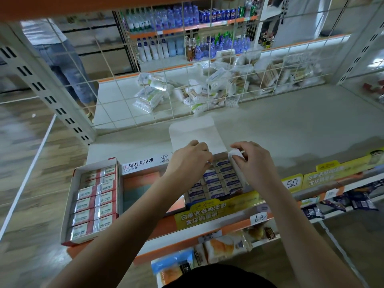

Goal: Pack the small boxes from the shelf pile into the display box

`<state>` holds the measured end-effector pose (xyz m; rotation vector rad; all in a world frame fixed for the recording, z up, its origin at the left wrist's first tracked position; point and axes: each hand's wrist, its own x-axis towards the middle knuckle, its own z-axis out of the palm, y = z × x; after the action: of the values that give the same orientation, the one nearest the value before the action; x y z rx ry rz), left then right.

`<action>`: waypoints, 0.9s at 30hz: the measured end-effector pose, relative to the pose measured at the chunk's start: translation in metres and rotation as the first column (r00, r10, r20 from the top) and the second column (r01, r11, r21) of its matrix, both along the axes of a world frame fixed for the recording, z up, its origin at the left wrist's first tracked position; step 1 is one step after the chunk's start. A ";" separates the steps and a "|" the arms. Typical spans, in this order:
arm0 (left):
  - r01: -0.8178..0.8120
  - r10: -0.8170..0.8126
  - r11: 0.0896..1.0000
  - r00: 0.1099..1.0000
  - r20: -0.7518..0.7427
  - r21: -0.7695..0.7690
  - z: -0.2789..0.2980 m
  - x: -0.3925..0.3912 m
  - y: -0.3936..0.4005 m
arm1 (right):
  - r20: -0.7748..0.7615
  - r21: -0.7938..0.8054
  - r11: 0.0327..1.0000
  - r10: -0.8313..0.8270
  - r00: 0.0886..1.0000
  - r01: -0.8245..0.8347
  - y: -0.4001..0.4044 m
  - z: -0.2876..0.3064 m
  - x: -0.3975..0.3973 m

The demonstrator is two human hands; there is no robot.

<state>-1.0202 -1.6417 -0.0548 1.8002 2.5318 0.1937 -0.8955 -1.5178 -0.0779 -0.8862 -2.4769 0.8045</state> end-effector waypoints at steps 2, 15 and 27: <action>0.007 -0.008 0.999 0.999 -0.041 -0.034 0.000 0.001 0.002 | -0.002 0.007 1.000 -0.002 1.000 0.002 0.000 -0.001 0.000; -0.001 -0.037 0.986 0.973 -0.226 -0.167 -0.002 0.012 0.012 | -0.019 0.008 1.000 -0.015 1.000 0.015 0.002 -0.003 0.000; -0.037 0.020 0.996 0.980 0.200 0.084 0.024 -0.034 0.007 | 0.195 0.135 0.970 0.176 0.965 -0.204 0.020 0.023 -0.015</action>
<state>-1.0539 -1.6352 -0.0310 1.6780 2.4454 0.4683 -0.9105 -1.4981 -0.0547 -0.7022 -2.7747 0.6034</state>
